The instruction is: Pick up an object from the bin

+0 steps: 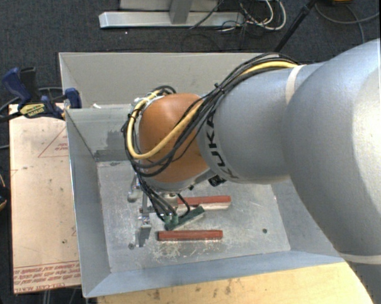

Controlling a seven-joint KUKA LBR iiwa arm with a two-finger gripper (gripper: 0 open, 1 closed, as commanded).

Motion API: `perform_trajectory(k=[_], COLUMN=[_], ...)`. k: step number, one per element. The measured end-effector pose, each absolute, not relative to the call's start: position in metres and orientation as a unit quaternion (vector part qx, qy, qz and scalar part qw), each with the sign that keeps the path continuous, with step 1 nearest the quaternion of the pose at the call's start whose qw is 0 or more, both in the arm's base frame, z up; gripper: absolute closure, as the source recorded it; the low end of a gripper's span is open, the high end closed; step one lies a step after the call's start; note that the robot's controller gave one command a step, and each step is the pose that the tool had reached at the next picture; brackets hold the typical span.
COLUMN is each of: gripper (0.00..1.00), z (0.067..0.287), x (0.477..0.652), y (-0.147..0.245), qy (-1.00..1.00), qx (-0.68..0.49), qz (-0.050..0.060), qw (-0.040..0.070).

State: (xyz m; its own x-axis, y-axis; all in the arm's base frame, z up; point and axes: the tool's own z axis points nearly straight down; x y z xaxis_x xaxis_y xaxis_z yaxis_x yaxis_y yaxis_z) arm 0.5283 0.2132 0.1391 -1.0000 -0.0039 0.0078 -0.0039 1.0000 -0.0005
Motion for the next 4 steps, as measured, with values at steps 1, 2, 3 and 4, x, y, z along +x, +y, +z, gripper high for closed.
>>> perform_trajectory(k=[1, 2, 3, 4], gripper=[0.00, 1.00, 1.00, 1.00], z=[0.144, 0.084, 0.084, 0.220], x=[0.530, 0.546, 0.546, 0.579], y=[0.212, 0.130, 0.130, 0.145], qy=[-1.000, -1.000, -1.000, -0.999], qx=[0.000, 0.022, 0.022, 0.054], qz=[-0.001, -0.001, -0.001, -0.001], qw=[0.000, 0.000, 0.000, -0.001])
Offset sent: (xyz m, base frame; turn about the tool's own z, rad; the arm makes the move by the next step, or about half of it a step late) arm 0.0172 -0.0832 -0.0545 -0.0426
